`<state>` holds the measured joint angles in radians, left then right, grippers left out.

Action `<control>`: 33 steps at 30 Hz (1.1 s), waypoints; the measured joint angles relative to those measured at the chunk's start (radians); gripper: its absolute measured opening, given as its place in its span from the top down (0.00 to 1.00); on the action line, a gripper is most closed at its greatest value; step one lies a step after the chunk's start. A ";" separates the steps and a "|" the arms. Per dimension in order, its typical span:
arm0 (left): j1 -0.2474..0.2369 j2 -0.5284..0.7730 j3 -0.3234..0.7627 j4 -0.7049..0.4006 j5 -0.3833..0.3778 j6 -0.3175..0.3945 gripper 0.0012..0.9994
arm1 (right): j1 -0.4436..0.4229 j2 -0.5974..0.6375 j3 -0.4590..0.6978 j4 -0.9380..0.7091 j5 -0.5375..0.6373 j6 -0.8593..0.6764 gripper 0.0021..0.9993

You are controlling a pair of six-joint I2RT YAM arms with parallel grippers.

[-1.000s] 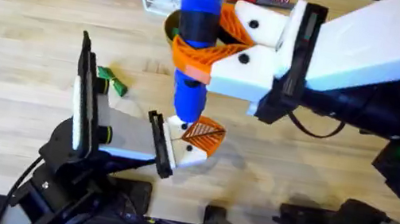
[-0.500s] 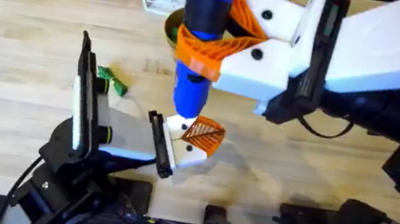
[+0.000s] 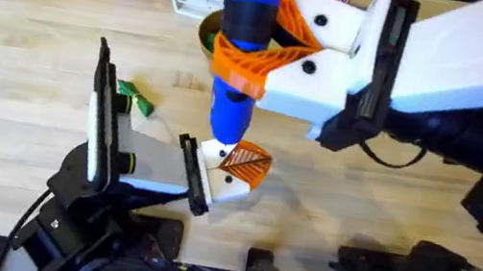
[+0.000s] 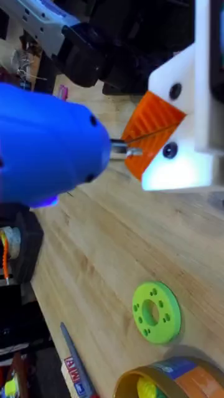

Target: Pick up the gripper from the table and insert it into the empty holder that is missing its gripper. Then pick up a screw, insert it into the mounting hole, and use the screwdriver to tighten it. Finally, clean up the table by picking up the vegetable and placing it into the bucket.

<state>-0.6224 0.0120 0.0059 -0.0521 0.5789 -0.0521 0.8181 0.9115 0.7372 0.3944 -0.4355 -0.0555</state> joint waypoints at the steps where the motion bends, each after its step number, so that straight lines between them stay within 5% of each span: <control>1: 0.000 0.000 0.000 0.000 0.000 0.000 1.00 | 0.001 0.000 0.000 -0.002 0.000 0.000 0.99; 33: 0.000 0.000 0.000 0.000 0.000 0.000 1.00 | 0.020 0.059 0.000 -0.006 -0.007 -0.004 0.99</control>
<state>-0.6224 0.0120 0.0059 -0.0525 0.5789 -0.0525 0.8379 0.9707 0.7372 0.3882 -0.4427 -0.0597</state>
